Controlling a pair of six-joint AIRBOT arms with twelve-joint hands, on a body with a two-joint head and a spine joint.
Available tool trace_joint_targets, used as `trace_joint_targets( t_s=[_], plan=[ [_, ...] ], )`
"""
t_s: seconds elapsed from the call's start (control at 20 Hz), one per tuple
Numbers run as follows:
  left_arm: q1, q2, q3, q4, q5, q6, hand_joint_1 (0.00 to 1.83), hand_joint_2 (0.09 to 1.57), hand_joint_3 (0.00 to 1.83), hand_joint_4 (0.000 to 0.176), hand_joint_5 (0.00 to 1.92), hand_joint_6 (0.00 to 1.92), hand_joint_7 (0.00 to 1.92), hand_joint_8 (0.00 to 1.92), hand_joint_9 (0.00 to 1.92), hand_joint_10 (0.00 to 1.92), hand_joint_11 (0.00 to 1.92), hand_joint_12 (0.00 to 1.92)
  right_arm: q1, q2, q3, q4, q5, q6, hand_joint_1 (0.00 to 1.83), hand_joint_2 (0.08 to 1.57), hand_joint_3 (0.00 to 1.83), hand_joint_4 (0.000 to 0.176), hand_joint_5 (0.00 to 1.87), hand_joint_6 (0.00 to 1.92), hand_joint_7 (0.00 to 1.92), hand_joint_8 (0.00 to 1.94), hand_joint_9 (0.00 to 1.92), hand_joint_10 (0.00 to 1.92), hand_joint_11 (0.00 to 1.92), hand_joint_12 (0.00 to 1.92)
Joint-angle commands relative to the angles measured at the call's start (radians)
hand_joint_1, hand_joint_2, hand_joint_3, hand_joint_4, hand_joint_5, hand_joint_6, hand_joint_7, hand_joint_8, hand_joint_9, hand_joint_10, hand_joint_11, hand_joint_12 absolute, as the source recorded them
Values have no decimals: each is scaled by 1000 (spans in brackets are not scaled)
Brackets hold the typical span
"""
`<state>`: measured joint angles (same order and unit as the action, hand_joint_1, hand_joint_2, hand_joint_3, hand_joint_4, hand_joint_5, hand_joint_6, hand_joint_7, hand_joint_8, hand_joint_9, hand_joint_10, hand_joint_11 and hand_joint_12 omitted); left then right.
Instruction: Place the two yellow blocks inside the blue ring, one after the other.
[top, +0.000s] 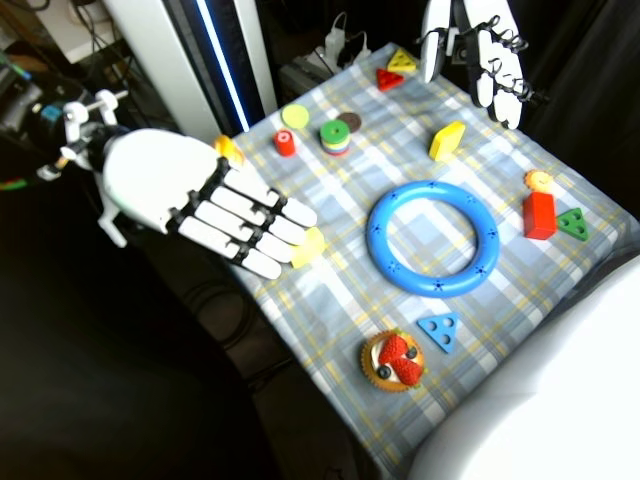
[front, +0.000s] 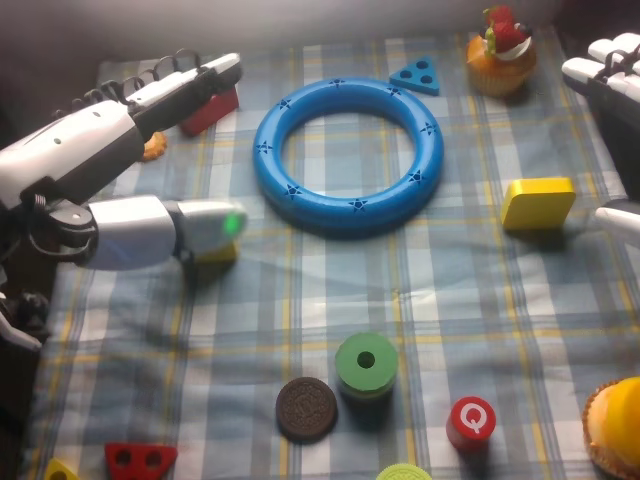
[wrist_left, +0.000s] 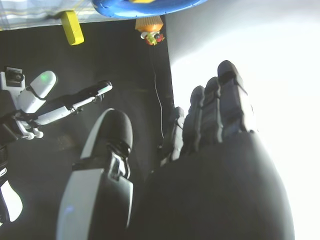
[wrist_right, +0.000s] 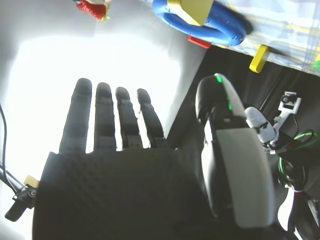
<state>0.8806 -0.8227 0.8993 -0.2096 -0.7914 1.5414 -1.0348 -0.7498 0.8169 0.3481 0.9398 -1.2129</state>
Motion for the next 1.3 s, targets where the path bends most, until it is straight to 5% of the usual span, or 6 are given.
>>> trace_joint_targets(
  t_s=[0.0, 0.45, 0.55, 0.75, 1.0, 1.25],
  plan=[
    [-14, -9, 3, 2, -113, -4, 677, 1152, 11, 67, 0, 0, 0, 0, 0, 0, 0, 0, 6, -2, 3, -8, 131, 3, 462, 1253, 36, 7, 0, 0, 0, 0, 0, 0, 0, 0],
    [-14, -33, 21, -13, -100, -4, 698, 1155, 1, 40, 0, 0, 0, 0, 0, 0, 0, 0, -3, -1, 7, 2, 138, 21, 538, 1272, 2, 8, 0, 0, 0, 0, 0, 0, 5, 2],
    [-12, -29, 20, -13, -86, -4, 718, 1135, 0, 77, 0, 0, 0, 0, 0, 0, 0, 0, -4, -1, 6, 2, 139, 24, 529, 1276, 3, 0, 0, 0, 0, 0, 0, 0, 30, 18],
    [-1, -17, 20, -22, -67, -3, 1029, 1010, 0, 19, 123, 25, 74, 15, 10, 4, 0, 0, -8, -2, 5, 2, 140, 37, 484, 1263, 0, 31, 0, 0, 0, 0, 0, 0, 0, 564],
    [12, -10, 22, -75, 2, 76, 1171, 980, 0, 0, 265, 12, 255, 14, 153, 39, 12, 11, -17, -2, 7, 2, 145, 58, 479, 1274, 1, 38, 0, 0, 0, 0, 0, 0, 0, 110],
    [15, -36, 51, -154, 35, 139, 1163, 1065, 2, 0, 397, 7, 483, 11, 357, 28, 0, 669, -19, -2, 6, 2, 145, 65, 517, 1275, 1, 22, 0, 0, 0, 0, 0, 0, 0, 0]
  ],
)
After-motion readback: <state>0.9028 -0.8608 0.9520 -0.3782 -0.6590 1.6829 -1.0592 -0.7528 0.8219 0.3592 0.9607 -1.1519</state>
